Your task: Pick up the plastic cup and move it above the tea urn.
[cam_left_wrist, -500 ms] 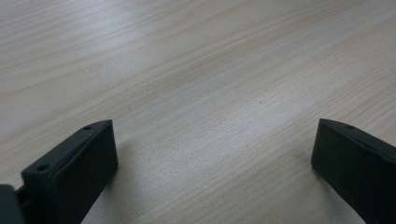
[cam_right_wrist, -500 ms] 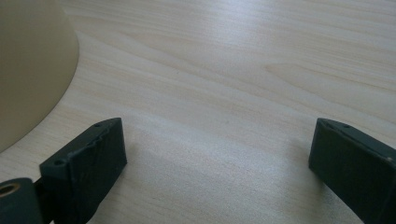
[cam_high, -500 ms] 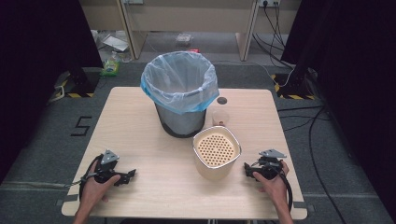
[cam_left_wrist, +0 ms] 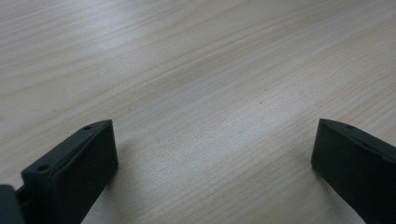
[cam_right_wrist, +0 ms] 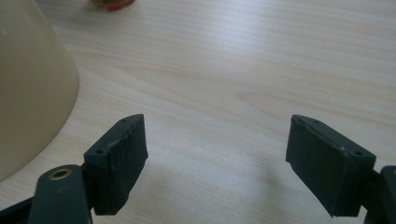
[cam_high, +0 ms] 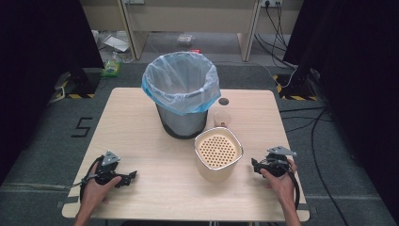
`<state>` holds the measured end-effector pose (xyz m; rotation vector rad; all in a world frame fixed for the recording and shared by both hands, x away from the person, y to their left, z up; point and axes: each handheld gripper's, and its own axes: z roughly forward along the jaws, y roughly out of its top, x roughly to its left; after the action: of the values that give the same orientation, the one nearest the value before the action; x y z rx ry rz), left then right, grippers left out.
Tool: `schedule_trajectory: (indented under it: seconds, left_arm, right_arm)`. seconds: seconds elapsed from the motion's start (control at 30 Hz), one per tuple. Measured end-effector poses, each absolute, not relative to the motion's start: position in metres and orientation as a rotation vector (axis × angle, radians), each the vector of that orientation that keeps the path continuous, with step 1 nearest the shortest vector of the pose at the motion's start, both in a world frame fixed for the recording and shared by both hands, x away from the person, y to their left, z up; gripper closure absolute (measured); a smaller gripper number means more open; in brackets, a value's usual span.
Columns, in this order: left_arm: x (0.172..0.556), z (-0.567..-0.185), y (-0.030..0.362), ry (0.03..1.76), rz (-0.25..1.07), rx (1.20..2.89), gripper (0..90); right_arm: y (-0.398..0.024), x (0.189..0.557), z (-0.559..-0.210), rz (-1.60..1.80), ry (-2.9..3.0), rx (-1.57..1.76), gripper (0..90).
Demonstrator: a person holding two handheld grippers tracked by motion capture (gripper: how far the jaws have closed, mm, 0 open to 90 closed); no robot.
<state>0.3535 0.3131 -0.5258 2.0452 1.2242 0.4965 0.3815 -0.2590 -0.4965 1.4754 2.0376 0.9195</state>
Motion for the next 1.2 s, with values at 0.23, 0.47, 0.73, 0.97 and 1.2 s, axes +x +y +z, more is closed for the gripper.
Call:
schedule_trajectory:
  seconds: [0.23,0.47,0.73,0.97,1.2]
  left_arm:
    - [0.354,-0.526,0.313,1.223,0.496,2.046,0.0]
    - [0.354,-0.526,0.313,1.220,0.494,2.048,0.0]
    - [0.353,-0.526,0.314,1.219,0.494,2.048,0.0]
    - [0.353,-0.526,0.314,1.220,0.494,2.049,0.0]
    - [0.353,-0.526,0.314,1.221,0.494,2.050,0.0]
  right_arm:
    - [-0.261,0.393,-0.476,0.946,2.024,1.471,24.1]
    - [-0.253,0.413,-0.458,0.971,2.034,1.450,28.6]
    - [-0.244,0.438,-0.440,0.963,2.039,1.420,32.7]
    - [-0.240,0.463,-0.431,0.953,2.040,1.430,35.4]
    - [-0.235,0.480,-0.417,1.000,2.030,1.430,38.5]
